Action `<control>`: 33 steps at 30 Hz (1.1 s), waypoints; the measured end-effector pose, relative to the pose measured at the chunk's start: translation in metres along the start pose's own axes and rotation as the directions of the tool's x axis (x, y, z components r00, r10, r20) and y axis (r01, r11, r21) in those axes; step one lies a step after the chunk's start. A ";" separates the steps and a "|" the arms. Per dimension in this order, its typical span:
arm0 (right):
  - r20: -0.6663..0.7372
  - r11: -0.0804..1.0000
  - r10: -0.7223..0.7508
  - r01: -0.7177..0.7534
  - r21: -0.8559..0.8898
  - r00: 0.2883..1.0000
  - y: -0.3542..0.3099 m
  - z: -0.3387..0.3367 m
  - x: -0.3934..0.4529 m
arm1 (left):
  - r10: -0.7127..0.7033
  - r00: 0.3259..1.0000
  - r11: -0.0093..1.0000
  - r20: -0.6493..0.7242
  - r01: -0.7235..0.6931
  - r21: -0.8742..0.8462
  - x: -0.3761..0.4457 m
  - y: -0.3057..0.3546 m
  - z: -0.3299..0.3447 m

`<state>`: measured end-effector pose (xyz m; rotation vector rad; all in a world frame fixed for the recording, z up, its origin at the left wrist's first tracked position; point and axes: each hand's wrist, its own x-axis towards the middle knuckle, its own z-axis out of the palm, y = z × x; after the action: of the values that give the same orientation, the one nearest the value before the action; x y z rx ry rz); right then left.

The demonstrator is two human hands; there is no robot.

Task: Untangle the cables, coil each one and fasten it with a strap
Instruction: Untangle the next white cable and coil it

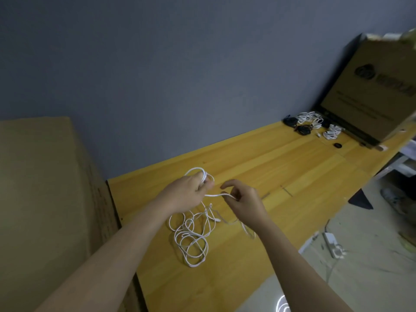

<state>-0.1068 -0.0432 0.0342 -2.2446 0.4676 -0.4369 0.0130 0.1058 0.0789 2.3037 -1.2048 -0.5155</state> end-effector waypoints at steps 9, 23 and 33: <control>0.018 0.998 0.006 -0.007 0.059 1.000 -0.016 -0.031 0.026 | 0.021 0.988 0.938 0.153 0.034 -0.345 0.001 0.000 -0.005; 0.117 0.980 0.122 -0.138 0.142 0.986 0.001 0.042 0.004 | 0.039 0.987 0.629 0.157 0.097 -0.771 -0.007 -0.003 -0.011; -0.129 0.998 -0.064 0.061 -0.031 0.990 0.041 0.057 -0.009 | -0.205 0.968 0.517 -0.147 -0.021 -0.856 0.003 -0.004 -0.010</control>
<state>-0.0969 -0.0293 -0.0345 -2.2704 0.4733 -0.6157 0.0222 0.1078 0.0843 1.4793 -0.4869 -0.6644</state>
